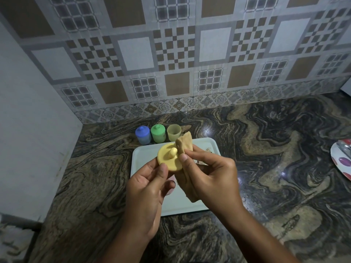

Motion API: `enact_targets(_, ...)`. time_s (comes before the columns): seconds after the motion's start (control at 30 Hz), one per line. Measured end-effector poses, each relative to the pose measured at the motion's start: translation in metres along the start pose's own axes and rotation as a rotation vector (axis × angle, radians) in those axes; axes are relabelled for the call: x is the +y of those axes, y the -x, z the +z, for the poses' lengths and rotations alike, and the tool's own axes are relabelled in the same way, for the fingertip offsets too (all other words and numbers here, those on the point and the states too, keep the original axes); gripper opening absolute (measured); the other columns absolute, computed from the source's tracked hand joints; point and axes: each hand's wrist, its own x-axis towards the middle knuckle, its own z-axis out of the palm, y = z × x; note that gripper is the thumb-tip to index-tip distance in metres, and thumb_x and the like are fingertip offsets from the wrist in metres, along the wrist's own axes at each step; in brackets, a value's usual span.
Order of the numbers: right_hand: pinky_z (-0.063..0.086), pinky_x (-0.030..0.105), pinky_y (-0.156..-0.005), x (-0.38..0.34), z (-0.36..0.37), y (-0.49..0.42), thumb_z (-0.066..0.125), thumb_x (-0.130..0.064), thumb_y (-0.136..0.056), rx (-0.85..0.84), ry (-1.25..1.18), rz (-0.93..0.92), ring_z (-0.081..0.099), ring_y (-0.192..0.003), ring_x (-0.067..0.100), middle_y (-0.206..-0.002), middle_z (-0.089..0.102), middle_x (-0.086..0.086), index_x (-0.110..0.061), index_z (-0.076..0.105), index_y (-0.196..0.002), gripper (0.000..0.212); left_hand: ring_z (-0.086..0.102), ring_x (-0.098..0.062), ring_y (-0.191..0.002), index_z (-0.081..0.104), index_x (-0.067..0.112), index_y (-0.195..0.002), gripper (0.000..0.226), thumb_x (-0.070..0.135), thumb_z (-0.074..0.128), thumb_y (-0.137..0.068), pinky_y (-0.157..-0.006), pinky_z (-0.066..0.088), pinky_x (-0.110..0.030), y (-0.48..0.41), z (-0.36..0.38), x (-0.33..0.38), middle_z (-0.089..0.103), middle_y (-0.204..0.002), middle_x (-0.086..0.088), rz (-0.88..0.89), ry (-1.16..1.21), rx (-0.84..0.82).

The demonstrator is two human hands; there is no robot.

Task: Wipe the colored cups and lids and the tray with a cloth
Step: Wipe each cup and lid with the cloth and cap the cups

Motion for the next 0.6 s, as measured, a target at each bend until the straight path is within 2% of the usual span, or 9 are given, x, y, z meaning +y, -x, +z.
enact_targets(0.07, 0.050, 0.044, -0.040, 0.005, 0.001, 0.001, 0.073, -0.007, -0.092, -0.027, 0.029, -0.054, 0.068, -0.052, 0.029, -0.111, 0.077, -0.017, -0.017, 0.082, -0.098, 0.015, 0.063, -0.016, -0.085, 0.074, 0.014, -0.112, 0.028, 0.016, 0.058, -0.089, -0.073, 0.046, -0.035, 0.001, 0.001, -0.001, 0.074, -0.110, -0.012, 0.017, -0.030, -0.004)
enact_targets(0.13, 0.051, 0.041, -0.041, 0.006, -0.001, 0.001, 0.074, -0.009, -0.092, -0.046, 0.096, -0.153, 0.061, -0.054, 0.014, -0.101, 0.080, -0.006, -0.020, 0.082, -0.103, 0.017, 0.059, -0.016, -0.079, 0.074, 0.016, -0.112, 0.029, 0.017, 0.057, -0.089, -0.067, 0.046, -0.030, 0.001, 0.000, -0.001, 0.075, -0.106, -0.009, 0.044, -0.063, -0.007)
enact_targets(0.2, 0.048, 0.041, -0.036, 0.003, -0.003, -0.001, 0.073, -0.010, -0.093, -0.026, 0.105, -0.123, 0.060, -0.045, 0.020, -0.104, 0.080, -0.009, -0.025, 0.081, -0.101, 0.019, 0.052, -0.017, -0.072, 0.076, 0.020, -0.110, 0.029, 0.017, 0.057, -0.088, -0.060, 0.046, -0.024, 0.001, -0.002, 0.001, 0.072, -0.096, -0.010, 0.049, -0.081, -0.029)
enact_targets(0.27, 0.047, 0.048, -0.030, -0.001, -0.004, -0.001, 0.071, -0.009, -0.095, -0.015, 0.070, -0.034, 0.063, -0.042, 0.036, -0.111, 0.077, -0.014, -0.026, 0.081, -0.099, 0.020, 0.051, -0.019, -0.070, 0.075, 0.019, -0.113, 0.030, 0.018, 0.058, -0.088, -0.056, 0.047, -0.021, 0.000, -0.004, 0.001, 0.071, -0.092, -0.011, 0.038, -0.080, -0.022)
enact_targets(0.33, 0.045, 0.057, -0.032, -0.005, -0.002, 0.000, 0.070, -0.010, -0.095, -0.017, 0.040, 0.019, 0.064, -0.048, 0.048, -0.103, 0.079, -0.004, -0.028, 0.082, -0.095, 0.022, 0.055, -0.022, -0.074, 0.067, 0.017, -0.125, 0.040, 0.020, 0.059, -0.086, -0.057, 0.051, -0.022, -0.001, -0.003, -0.002, 0.074, -0.092, -0.007, 0.039, -0.071, 0.037)
enact_targets(0.4, 0.051, 0.060, -0.040, -0.006, 0.000, 0.001, 0.070, -0.010, -0.095, -0.017, 0.043, 0.045, 0.070, -0.059, 0.046, -0.098, 0.080, -0.009, -0.028, 0.081, -0.095, 0.021, 0.065, -0.025, -0.084, 0.059, 0.018, -0.135, 0.052, 0.026, 0.062, -0.084, -0.065, 0.056, -0.031, 0.000, -0.001, -0.005, 0.076, -0.099, -0.003, 0.076, -0.125, 0.072)
enact_targets(0.5, 0.061, 0.043, -0.050, -0.002, 0.002, 0.003, 0.069, -0.005, -0.095, -0.058, 0.002, 0.065, 0.078, -0.068, 0.023, -0.102, 0.078, -0.020, -0.020, 0.081, -0.098, 0.019, 0.070, -0.026, -0.105, 0.049, 0.019, -0.143, 0.062, 0.024, 0.064, -0.083, -0.082, 0.058, -0.050, 0.002, 0.001, -0.009, 0.074, -0.114, -0.004, 0.127, -0.249, 0.032)
enact_targets(0.53, 0.061, 0.037, -0.053, -0.001, 0.001, 0.004, 0.069, -0.004, -0.095, -0.078, 0.000, 0.048, 0.078, -0.070, 0.020, -0.106, 0.077, -0.020, -0.018, 0.081, -0.101, 0.019, 0.071, -0.024, -0.103, 0.048, 0.018, -0.144, 0.063, 0.021, 0.064, -0.083, -0.082, 0.059, -0.049, 0.002, 0.000, -0.008, 0.074, -0.115, -0.003, 0.133, -0.269, 0.023)
enact_targets(0.6, 0.056, 0.030, -0.050, -0.001, 0.000, 0.005, 0.070, -0.006, -0.095, -0.076, 0.035, 0.005, 0.072, -0.060, 0.017, -0.103, 0.079, -0.015, -0.021, 0.082, -0.103, 0.020, 0.070, -0.020, -0.082, 0.051, 0.018, -0.141, 0.061, 0.018, 0.065, -0.081, -0.075, 0.059, -0.042, 0.001, -0.004, -0.005, 0.076, -0.108, -0.006, 0.120, -0.258, 0.000)
